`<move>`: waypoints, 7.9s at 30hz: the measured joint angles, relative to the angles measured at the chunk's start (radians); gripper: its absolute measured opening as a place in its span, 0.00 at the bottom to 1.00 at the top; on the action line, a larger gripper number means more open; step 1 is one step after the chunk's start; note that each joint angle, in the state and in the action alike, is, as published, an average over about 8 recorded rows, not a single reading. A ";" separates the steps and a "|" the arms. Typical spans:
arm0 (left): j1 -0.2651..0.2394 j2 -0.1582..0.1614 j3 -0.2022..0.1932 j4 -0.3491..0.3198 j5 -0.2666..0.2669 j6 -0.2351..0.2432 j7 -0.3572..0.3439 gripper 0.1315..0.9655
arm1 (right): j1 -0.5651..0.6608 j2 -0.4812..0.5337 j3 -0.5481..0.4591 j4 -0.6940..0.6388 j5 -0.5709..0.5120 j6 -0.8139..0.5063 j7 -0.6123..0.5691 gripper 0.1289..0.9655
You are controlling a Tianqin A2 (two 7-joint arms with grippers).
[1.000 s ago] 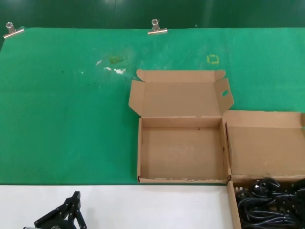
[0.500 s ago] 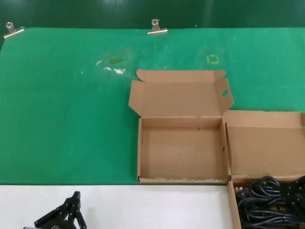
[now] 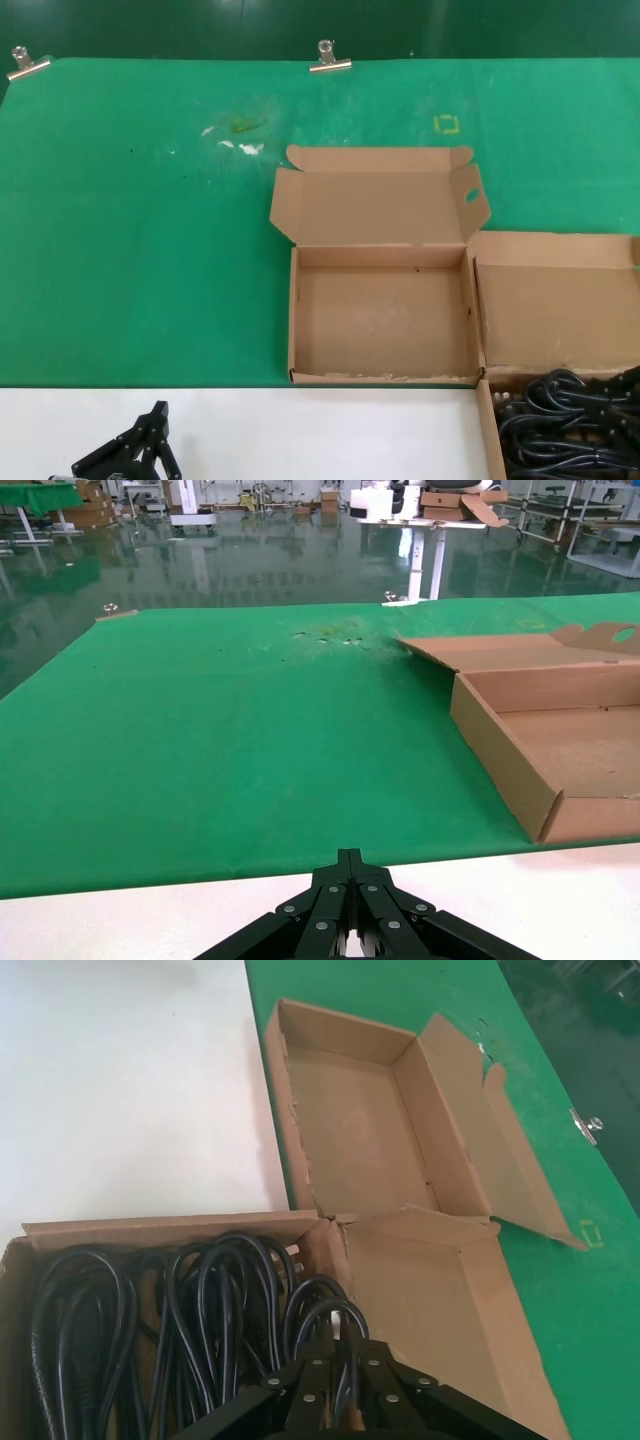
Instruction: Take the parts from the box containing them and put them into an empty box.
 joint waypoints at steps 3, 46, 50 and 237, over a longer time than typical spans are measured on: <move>0.000 0.000 0.000 0.000 0.000 0.000 0.000 0.02 | 0.006 -0.010 -0.009 -0.012 -0.003 0.003 -0.015 0.05; 0.000 0.000 0.000 0.000 0.000 0.000 0.000 0.02 | 0.129 -0.125 -0.093 -0.171 -0.048 -0.027 -0.052 0.85; 0.000 0.000 0.000 0.000 0.000 0.000 0.000 0.02 | 0.132 -0.126 -0.094 -0.173 -0.050 -0.030 -0.048 0.83; 0.000 0.000 0.000 0.000 -0.001 0.000 0.000 0.94 | -0.282 -0.538 0.146 -0.058 0.433 0.590 -0.152 1.00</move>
